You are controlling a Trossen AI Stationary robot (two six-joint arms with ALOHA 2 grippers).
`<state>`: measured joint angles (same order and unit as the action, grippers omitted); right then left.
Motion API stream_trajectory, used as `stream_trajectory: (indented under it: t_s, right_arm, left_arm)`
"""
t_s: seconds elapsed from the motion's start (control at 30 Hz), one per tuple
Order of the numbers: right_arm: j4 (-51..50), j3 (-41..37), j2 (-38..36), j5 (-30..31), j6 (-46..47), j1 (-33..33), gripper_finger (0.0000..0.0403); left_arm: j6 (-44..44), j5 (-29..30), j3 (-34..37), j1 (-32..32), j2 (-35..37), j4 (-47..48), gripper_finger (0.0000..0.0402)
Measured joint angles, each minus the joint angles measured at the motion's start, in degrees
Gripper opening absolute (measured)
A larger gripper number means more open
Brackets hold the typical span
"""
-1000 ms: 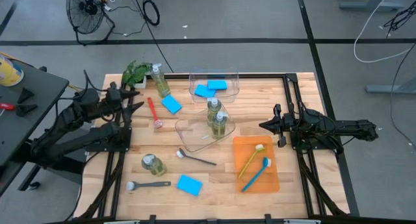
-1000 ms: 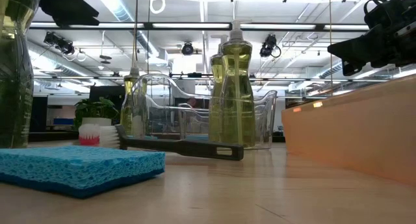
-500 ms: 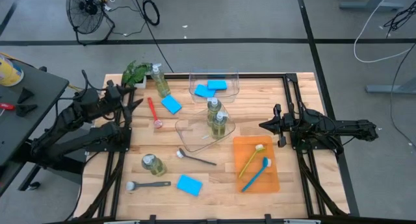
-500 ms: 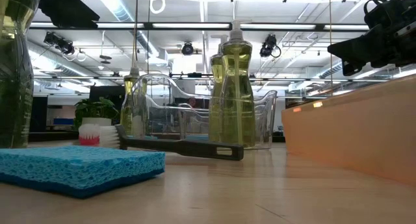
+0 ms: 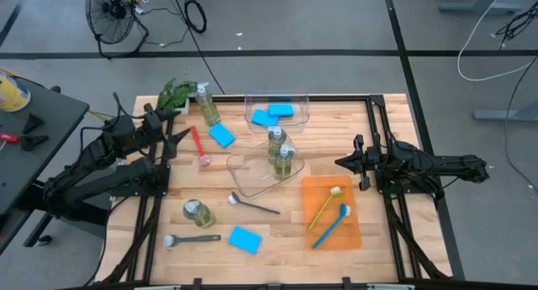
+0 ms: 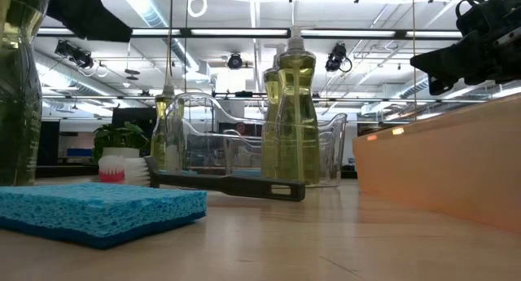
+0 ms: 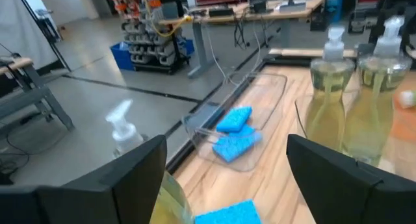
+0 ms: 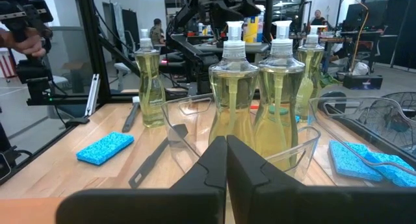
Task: Pick & Place Kitchen Sink Supplies
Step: Put the green dish soap into the bottom transparent bin
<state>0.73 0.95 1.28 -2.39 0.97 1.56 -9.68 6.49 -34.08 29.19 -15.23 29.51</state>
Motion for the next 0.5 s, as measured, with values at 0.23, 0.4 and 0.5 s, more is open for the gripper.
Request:
stream_trajectory:
  t_s: [0.23,0.4,0.5]
  right_arm:
    - [0.00,-0.02,-0.02,0.02,-0.02,0.00,0.0007]
    - [0.01,-0.01,-0.01,0.02,-0.01,0.00,0.0007]
    - [0.00,-0.02,0.00,0.02,-0.01,0.00,0.0007]
  left_arm:
    - [-3.42,-0.10,0.83,0.00,-0.57,-1.17,0.0319]
    - [-3.49,-0.10,-2.24,0.00,-3.28,-1.90,0.0319]
    - [-3.59,-0.10,-4.06,0.00,-5.21,-1.92,0.0319]
